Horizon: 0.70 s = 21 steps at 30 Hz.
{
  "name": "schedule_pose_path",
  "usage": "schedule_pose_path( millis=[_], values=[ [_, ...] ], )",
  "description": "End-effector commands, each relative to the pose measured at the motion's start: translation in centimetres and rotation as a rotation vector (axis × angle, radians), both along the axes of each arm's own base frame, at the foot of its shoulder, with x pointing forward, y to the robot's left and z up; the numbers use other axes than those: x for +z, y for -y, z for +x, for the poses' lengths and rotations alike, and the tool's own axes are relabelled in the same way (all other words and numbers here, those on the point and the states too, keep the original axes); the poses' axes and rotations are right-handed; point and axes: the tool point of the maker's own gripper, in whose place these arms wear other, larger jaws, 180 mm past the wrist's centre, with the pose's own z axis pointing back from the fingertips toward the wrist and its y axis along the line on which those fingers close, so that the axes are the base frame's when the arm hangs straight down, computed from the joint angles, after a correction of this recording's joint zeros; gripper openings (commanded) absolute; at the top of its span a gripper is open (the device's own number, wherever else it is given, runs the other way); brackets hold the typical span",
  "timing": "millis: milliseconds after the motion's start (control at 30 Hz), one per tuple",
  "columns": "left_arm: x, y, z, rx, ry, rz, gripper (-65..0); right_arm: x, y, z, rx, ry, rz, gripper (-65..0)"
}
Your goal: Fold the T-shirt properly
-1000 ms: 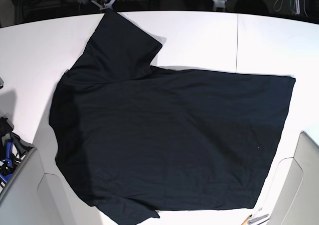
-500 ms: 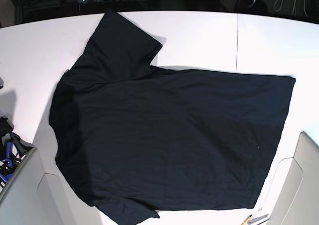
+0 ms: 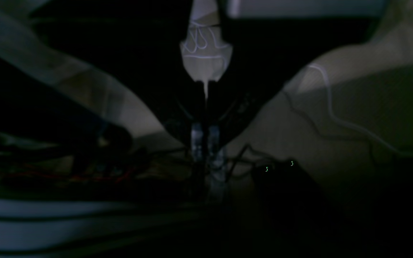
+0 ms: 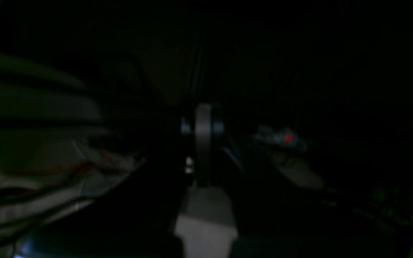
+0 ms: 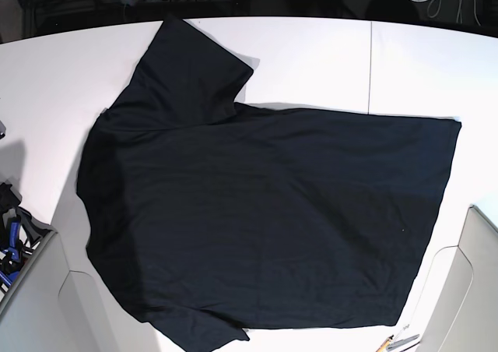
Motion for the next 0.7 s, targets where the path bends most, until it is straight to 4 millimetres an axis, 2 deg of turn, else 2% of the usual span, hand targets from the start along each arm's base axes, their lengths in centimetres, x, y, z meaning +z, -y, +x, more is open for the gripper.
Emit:
schedule_pose_path(
  millis=[0,200,300,400,500,667],
  values=[
    [1.3,0.0,-0.1,-0.011,0.010,-0.022,-65.0,1.6,-0.4,0.2,-0.009,0.031,0.031,-65.0],
    [6.5,-0.1,3.6,0.026,0.061,-0.088,-65.0,8.0,0.0,4.7,-0.143,0.171,0.126,-65.0],
    [9.1,-0.1,6.1,0.038,0.090,-0.127,-65.0,10.1,0.3,6.6,-0.200,0.200,0.170,-65.0],
    [11.7,-0.5,8.4,0.064,0.145,-0.164,-65.0,11.9,-0.1,8.2,-0.301,0.179,0.289,-65.0],
    [14.2,-1.7,10.6,0.109,0.230,-0.177,-65.0,14.5,-0.5,10.5,-0.348,0.250,0.431,-65.0],
    [16.8,-4.1,13.9,0.150,0.362,-0.143,-65.0,16.8,1.9,14.2,-0.482,0.365,0.573,-65.0]
  ],
)
